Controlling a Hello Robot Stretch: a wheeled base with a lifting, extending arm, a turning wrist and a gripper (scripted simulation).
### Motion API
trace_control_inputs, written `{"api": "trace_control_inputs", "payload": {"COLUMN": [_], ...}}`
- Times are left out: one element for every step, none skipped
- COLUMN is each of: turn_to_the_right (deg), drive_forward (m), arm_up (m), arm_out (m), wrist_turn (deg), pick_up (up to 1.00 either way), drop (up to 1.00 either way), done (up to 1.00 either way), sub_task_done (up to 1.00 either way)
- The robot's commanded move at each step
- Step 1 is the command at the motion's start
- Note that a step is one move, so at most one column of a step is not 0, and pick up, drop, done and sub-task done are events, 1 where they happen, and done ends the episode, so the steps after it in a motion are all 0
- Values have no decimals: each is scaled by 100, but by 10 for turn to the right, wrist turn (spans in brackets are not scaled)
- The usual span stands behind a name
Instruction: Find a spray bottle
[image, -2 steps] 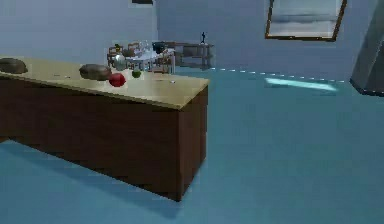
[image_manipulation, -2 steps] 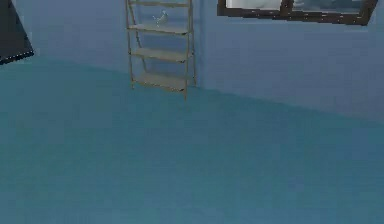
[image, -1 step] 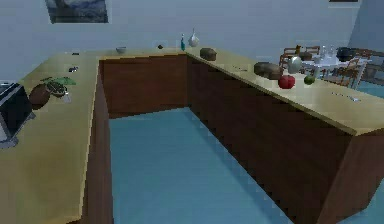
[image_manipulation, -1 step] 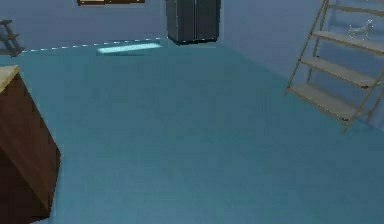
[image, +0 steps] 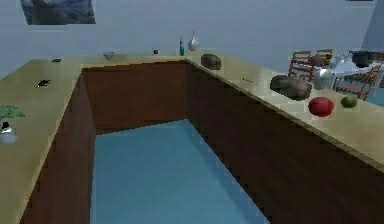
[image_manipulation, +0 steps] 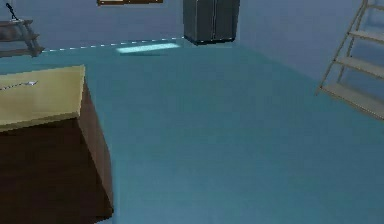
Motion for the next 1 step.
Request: {"api": "trace_control_inputs", "payload": {"turn_to_the_right": [-60], "drive_forward": [0], "arm_up": [0], "arm_out": [0], "wrist_turn": [0], "pick_up": [0], "drop": [0], "done": [0], "sub_task_done": [0]}}
